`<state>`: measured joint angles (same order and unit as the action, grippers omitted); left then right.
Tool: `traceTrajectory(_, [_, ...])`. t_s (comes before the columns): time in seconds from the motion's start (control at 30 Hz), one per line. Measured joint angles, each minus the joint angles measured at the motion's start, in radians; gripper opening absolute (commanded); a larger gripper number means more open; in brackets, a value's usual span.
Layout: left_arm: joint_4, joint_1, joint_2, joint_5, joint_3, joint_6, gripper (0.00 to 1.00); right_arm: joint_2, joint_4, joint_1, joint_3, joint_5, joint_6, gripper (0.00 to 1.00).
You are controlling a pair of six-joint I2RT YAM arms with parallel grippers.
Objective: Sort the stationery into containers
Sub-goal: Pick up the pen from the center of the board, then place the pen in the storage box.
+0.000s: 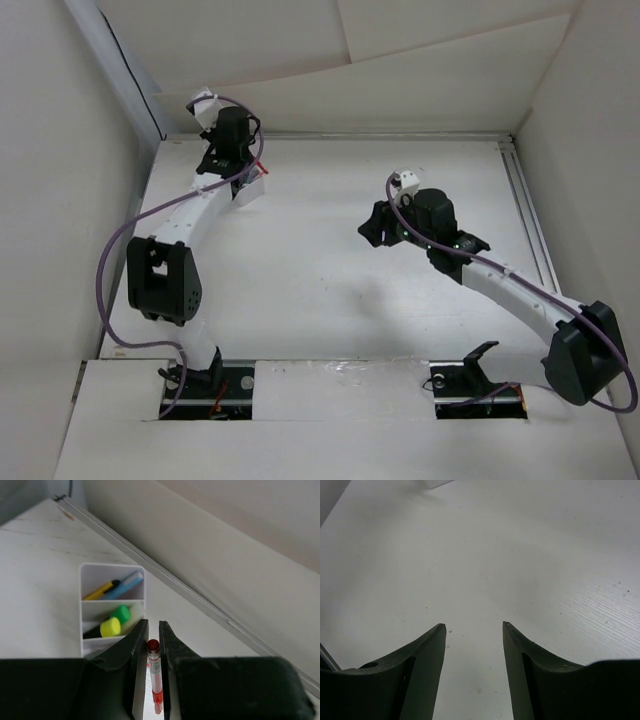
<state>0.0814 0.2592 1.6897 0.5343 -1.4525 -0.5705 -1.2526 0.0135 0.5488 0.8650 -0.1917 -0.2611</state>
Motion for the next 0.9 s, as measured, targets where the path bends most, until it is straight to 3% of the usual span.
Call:
traceTrajectory(0.17, [-0.048,-0.017,0.106,0.121,-0.102,0.102,0.00,0.017,-0.006,0.000,-0.008,0.010,-0.001,0.55])
traceTrajectory(0.43, [-0.043,-0.017,0.189,0.250,-0.143,0.241,0.00,0.016,-0.008,0.000,-0.012,0.013,-0.002,0.54])
traceTrajectory(0.9, [0.089,-0.017,0.224,0.304,-0.123,0.315,0.00,0.016,-0.021,0.000,-0.013,0.013,-0.005,0.54])
